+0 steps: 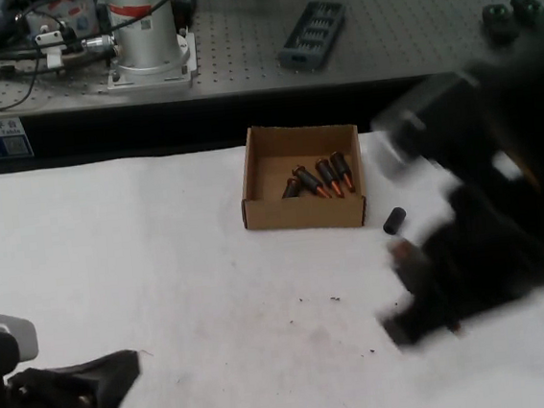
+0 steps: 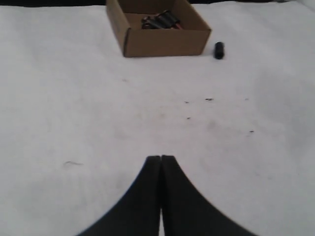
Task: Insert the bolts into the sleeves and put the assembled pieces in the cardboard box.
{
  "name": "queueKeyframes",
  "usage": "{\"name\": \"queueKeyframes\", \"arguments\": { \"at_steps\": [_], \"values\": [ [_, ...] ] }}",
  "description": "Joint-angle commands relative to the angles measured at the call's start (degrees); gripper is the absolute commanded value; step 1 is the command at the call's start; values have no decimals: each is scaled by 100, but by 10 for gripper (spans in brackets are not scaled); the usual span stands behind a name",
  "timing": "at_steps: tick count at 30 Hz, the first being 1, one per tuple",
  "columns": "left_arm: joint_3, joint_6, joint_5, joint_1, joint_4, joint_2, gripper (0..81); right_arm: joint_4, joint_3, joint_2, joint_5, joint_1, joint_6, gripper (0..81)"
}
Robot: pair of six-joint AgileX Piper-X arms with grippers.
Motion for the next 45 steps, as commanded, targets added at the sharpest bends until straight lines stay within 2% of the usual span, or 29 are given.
{"name": "queueKeyframes", "arguments": {
  "at_steps": [1, 4, 6, 10, 12, 19, 24, 29, 31, 37, 41, 45],
  "values": [
    [-116, -240, 393, -12, -108, -50, 6, -406, 468, -370, 288, 8, 128, 76],
    [-284, -496, 932, -32, -109, -37, 3, -862, 1200, -895, 590, 8, 317, 76],
    [-437, -576, 1168, -128, -98, 7, 48, -1118, 1662, -1201, 603, 8, 452, 76],
    [-998, -575, 1120, -502, 87, 333, 244, -1618, 2282, -1716, 603, 8, 656, 76],
    [-1334, -564, 941, -656, 252, 662, 305, -1869, 2580, -1959, 603, 8, 748, 76],
    [-2905, -361, 868, -735, 1242, 2126, 286, -2175, 3405, -2594, 499, 8, 955, 76],
    [-4468, -265, 1610, -758, 2224, 3507, 286, -2387, 3811, -2783, 147, 8, 973, 76],
    [-5888, 123, 1589, -956, 3174, 4649, 286, -3114, 4204, -2781, -247, 8, 1079, 76],
    [-6449, 314, 1393, -1081, 3488, 5079, 286, -3378, 4346, -2781, -401, 8, 1078, 76],
    [-7917, 1264, -21, -1482, 4545, 6138, 286, -4053, 4445, -2781, -958, 8, 758, 76],
    [-8929, 1436, -192, -1505, 5054, 6869, 300, -4161, 4445, -2781, -1335, 8, 732, 76],
    [-9753, 1772, -339, -1505, 5389, 7491, 370, -4127, 4445, -2781, -1399, 8, 732, 76]
  ]
}}
